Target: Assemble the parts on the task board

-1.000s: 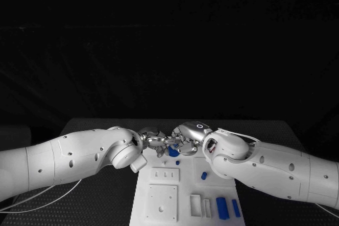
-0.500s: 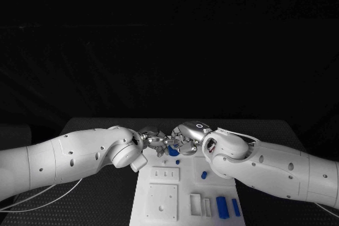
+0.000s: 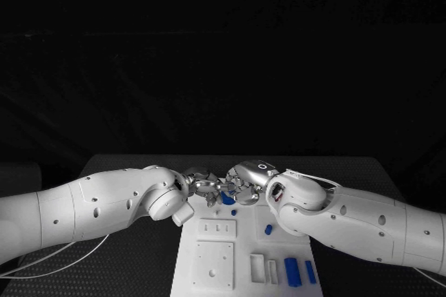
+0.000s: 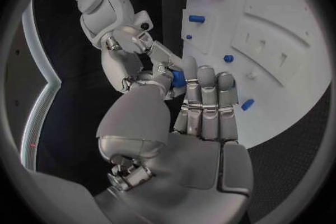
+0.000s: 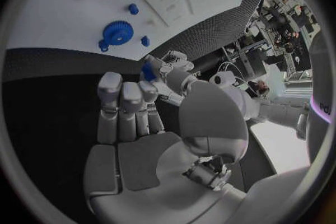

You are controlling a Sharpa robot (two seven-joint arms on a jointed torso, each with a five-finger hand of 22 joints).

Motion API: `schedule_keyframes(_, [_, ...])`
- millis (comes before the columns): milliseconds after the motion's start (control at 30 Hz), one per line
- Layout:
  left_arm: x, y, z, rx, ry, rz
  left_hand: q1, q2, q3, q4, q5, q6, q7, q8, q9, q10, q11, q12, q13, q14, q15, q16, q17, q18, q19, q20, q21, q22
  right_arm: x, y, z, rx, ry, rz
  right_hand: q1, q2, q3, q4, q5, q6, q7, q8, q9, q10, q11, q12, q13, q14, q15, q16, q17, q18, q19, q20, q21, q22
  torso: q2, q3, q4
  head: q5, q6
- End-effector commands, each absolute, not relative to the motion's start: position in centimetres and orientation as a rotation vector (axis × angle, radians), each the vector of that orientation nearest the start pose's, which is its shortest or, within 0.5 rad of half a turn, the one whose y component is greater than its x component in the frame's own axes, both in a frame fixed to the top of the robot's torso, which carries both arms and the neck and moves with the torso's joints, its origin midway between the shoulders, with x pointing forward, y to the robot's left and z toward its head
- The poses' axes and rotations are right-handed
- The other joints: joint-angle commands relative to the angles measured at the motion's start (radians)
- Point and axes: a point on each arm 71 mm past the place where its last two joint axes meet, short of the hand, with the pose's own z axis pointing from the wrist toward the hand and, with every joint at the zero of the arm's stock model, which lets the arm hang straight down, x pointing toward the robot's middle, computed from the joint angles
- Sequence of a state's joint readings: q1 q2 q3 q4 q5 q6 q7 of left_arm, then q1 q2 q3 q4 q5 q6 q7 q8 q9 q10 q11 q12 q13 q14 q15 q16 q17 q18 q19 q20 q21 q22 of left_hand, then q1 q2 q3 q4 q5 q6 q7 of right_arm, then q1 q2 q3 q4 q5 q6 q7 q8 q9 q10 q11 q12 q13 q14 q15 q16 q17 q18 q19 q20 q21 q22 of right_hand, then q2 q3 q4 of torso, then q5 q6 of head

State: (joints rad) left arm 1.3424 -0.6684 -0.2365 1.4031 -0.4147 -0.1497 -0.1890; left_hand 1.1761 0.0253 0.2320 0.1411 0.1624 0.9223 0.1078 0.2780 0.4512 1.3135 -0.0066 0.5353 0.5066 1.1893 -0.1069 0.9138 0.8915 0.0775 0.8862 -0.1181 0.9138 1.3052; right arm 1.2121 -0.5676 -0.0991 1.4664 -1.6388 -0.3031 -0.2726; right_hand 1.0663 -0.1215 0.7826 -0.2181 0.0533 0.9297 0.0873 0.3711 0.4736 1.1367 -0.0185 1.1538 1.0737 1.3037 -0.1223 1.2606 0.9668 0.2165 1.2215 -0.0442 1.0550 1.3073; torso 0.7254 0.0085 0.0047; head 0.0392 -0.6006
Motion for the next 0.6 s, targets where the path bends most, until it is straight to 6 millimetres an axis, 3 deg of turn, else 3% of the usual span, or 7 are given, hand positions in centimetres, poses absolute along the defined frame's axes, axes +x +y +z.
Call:
schedule_keyframes(33, [49.84,15.14,-21.24,-0.718,2.156,-1.052,0.023,0.007,0.007,-0.03,0.057,0.012,0.0,-0.002,-0.002,-0.008,0.002,0.006,0.001,-0.01,0.0,0.009,-0.005,-0.011,-0.01,-0.083,0.006,-0.003,47.34,-7.65,-20.22,-0.393,1.665,0.634,-0.002,-0.004,0.008,0.0,-0.004,0.118,-0.003,0.002,0.001,-0.003,-0.008,0.003,0.001,0.001,-0.007,-0.006,0.001,0.045,0.0,0.004,0.003,0.009,0.0,-0.0002,-0.0001,0.0,0.0])
schedule_keyframes(133, [49.85,15.31,-21.26,-0.732,2.155,-1.052,0.047,0.027,0.019,-0.081,0.104,0.019,-0.001,0.0,-0.002,-0.008,0.001,0.006,0.001,-0.014,0.0,0.013,-0.009,-0.014,-0.015,-0.081,0.007,-0.004,47.36,-7.74,-20.24,-0.393,1.666,0.632,-0.002,-0.004,0.008,0.0,-0.004,0.118,-0.003,0.002,0.001,-0.003,-0.008,0.003,0.001,0.001,-0.007,-0.006,0.001,0.045,0.0,0.004,0.003,0.009,0.0,-0.0001,-0.0001,0.001,-0.001])
schedule_keyframes(200, [49.87,15.41,-21.27,-0.738,2.152,-1.049,0.048,0.039,0.025,-0.11,0.117,0.023,-0.001,0.001,-0.002,-0.008,0.001,0.006,0.002,-0.015,0.001,0.016,-0.012,-0.016,-0.018,-0.08,0.008,-0.006,47.37,-7.77,-20.25,-0.393,1.666,0.631,-0.002,-0.004,0.008,0.0,-0.004,0.118,-0.003,0.002,0.001,-0.003,-0.008,0.003,0.001,0.001,-0.007,-0.006,0.001,0.045,0.0,0.004,0.003,0.009,0.0,0.0002,0.0001,0.0,-0.001])
schedule_keyframes(233, [49.89,15.47,-21.28,-0.739,2.152,-1.048,0.064,0.03,0.104,-0.126,0.02,0.03,-0.003,0.001,-0.003,-0.007,0.001,0.005,0.001,-0.017,0.002,0.017,-0.017,-0.019,-0.018,-0.079,0.005,-0.012,47.36,-7.78,-20.26,-0.393,1.667,0.631,-0.002,-0.004,0.008,0.0,-0.004,0.118,-0.003,0.002,0.001,-0.003,-0.008,0.003,0.001,0.001,-0.007,-0.006,0.001,0.045,0.0,0.004,0.003,0.009,0.0,0.0004,0.0003,0.0,-0.001])
schedule_keyframes(267, [49.9,15.5,-21.28,-0.74,2.152,-1.047,0.032,0.002,0.209,-0.13,-0.008,0.036,-0.002,-0.002,-0.008,-0.004,0.003,0.004,-0.001,-0.015,0.001,0.023,-0.026,-0.024,-0.013,-0.079,0.01,-0.017,47.36,-7.78,-20.27,-0.393,1.667,0.631,-0.002,-0.004,0.008,0.0,-0.004,0.118,-0.003,0.002,0.001,-0.003,-0.008,0.003,0.001,0.001,-0.007,-0.006,0.001,0.045,0.0,0.004,0.003,0.009,0.0,0.0004,0.0006,0.0,-0.001])
schedule_keyframes(400, [49.93,15.55,-21.29,-0.741,2.151,-1.046,-0.133,0.008,0.349,-0.268,-0.009,0.043,0.0,-0.002,-0.009,-0.001,0.002,0.007,0.001,-0.019,0.001,0.044,-0.048,-0.027,-0.011,-0.083,0.036,-0.021,47.34,-7.76,-20.33,-0.393,1.669,0.632,-0.002,-0.004,0.009,0.0,-0.004,0.119,-0.003,0.002,0.001,-0.003,-0.008,0.003,0.001,0.001,-0.007,-0.006,0.001,0.045,0.0,0.004,0.003,0.009,0.0,0.0003,0.0003,0.0,-0.002])
schedule_keyframes(600, [49.92,15.56,-21.31,-0.742,2.153,-1.043,-0.201,0.023,0.398,-0.312,-0.006,0.054,-0.003,0.005,-0.004,0.0,0.0,0.008,0.002,-0.019,0.0,0.052,-0.06,-0.026,-0.007,-0.084,0.046,-0.028,47.34,-7.85,-20.45,-0.391,1.671,0.63,-0.003,-0.004,0.009,-0.001,-0.004,0.119,-0.003,0.002,0.001,-0.003,-0.008,0.003,0.002,0.002,-0.007,-0.006,0.001,0.045,0.0,0.004,0.003,0.009,0.0,0.0001,0.0004,0.001,-0.003])
